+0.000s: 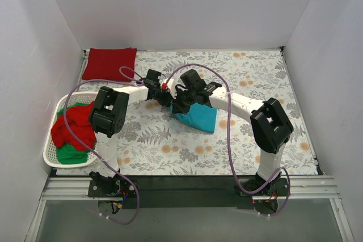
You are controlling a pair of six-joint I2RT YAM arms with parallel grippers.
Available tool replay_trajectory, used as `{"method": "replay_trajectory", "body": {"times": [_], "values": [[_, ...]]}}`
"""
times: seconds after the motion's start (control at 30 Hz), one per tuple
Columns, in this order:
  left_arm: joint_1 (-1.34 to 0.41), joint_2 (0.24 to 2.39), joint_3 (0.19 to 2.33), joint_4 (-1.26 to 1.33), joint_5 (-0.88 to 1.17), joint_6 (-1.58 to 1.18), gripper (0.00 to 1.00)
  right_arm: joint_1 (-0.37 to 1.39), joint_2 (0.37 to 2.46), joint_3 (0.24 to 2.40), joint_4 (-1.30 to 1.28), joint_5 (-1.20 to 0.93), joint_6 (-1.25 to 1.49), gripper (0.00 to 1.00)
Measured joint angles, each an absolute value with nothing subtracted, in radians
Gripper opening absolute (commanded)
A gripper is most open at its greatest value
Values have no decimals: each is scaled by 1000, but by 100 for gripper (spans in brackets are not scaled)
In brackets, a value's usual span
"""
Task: Fold and stack the t-shirts
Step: Neatly place the folded tshirt to the corner
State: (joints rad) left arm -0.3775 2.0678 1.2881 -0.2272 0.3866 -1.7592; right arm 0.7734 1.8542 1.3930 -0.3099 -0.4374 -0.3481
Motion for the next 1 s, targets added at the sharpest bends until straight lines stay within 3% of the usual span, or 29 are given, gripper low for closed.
{"method": "replay_trajectory", "body": {"times": [0.03, 0.07, 0.13, 0.17, 0.2, 0.33, 0.37, 0.4, 0.67, 1.0], "values": [[-377, 2073, 1292, -226, 388, -1756, 8, 773, 1854, 1393, -310, -437, -345, 1], [-377, 2077, 1293, -226, 390, -1752, 0, 773, 1854, 1394, -310, -438, -341, 10], [-376, 2080, 1303, -234, 393, -1729, 0, 769, 1856, 1401, -310, -440, -329, 23], [-376, 2082, 1312, -241, 390, -1713, 0, 763, 1856, 1406, -310, -446, -321, 31], [-374, 2086, 1326, -252, 384, -1692, 0, 758, 1856, 1410, -310, -455, -313, 48], [-363, 2096, 1406, -328, 379, -1559, 0, 704, 1854, 1414, -300, -496, -289, 74], [-358, 2104, 1443, -355, 377, -1518, 0, 685, 1852, 1414, -300, -506, -289, 90], [-352, 2112, 1481, -381, 371, -1478, 0, 653, 1850, 1415, -304, -514, -284, 98], [-285, 2180, 1790, -550, 288, -1151, 0, 464, 1773, 1438, -370, -538, -318, 98], [-128, 2296, 2080, -666, 195, -797, 0, 408, 1676, 1415, -446, -506, -393, 98]]}}
